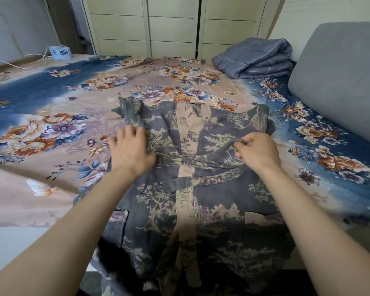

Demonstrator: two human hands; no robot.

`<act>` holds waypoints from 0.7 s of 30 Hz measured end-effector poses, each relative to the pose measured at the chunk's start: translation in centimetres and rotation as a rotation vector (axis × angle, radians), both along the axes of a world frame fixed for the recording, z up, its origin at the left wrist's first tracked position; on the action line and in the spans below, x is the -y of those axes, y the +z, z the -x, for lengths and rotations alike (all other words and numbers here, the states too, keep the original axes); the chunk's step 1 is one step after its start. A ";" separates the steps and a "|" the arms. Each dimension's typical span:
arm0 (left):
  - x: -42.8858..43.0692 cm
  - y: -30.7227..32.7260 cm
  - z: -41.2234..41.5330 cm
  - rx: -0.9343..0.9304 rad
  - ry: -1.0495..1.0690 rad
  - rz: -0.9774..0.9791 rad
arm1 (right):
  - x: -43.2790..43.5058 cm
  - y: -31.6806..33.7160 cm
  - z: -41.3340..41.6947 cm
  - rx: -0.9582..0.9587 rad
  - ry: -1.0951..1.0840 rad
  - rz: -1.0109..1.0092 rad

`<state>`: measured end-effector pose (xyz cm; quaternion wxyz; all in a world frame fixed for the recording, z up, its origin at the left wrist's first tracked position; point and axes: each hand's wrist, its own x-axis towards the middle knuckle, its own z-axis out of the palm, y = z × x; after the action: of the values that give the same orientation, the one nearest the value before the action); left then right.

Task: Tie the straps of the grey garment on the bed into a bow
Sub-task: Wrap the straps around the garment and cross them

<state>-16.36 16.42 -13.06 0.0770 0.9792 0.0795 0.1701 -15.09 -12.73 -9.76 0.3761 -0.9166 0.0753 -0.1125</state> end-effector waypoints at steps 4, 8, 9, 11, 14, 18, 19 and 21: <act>3.5 -1.2 0.1 -0.157 -0.362 -0.040 | 0.2 0.2 0.0 -0.049 0.039 0.069; 5.2 -2.3 -0.6 -0.203 -0.422 -0.126 | 0.4 0.2 -0.4 -0.060 0.086 0.032; 5.2 -2.3 -0.8 -0.215 -0.425 -0.104 | 0.4 0.1 -0.4 -0.067 0.097 0.027; 5.4 -2.2 -1.2 -0.228 -0.435 -0.039 | 0.4 -0.1 -0.5 -0.061 0.119 0.029; 5.7 -2.2 -1.8 -0.202 -0.414 0.059 | 0.1 -0.6 -0.8 -0.052 0.156 0.062; 6.1 -2.5 -2.9 -0.198 -0.321 0.134 | -0.1 0.3 -0.8 -0.125 0.274 -0.009; 6.2 -2.5 -3.2 -0.228 -0.299 0.155 | -0.2 0.8 -0.7 -0.166 0.329 -0.043; 6.4 -2.5 -3.5 -0.299 -0.272 0.176 | -0.6 1.6 -0.1 -0.260 0.460 -0.061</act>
<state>-12.86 10.04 -15.58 0.1718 0.9847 -0.0283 0.0036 -14.95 -12.13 -8.18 0.4065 -0.9046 -0.0840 0.0970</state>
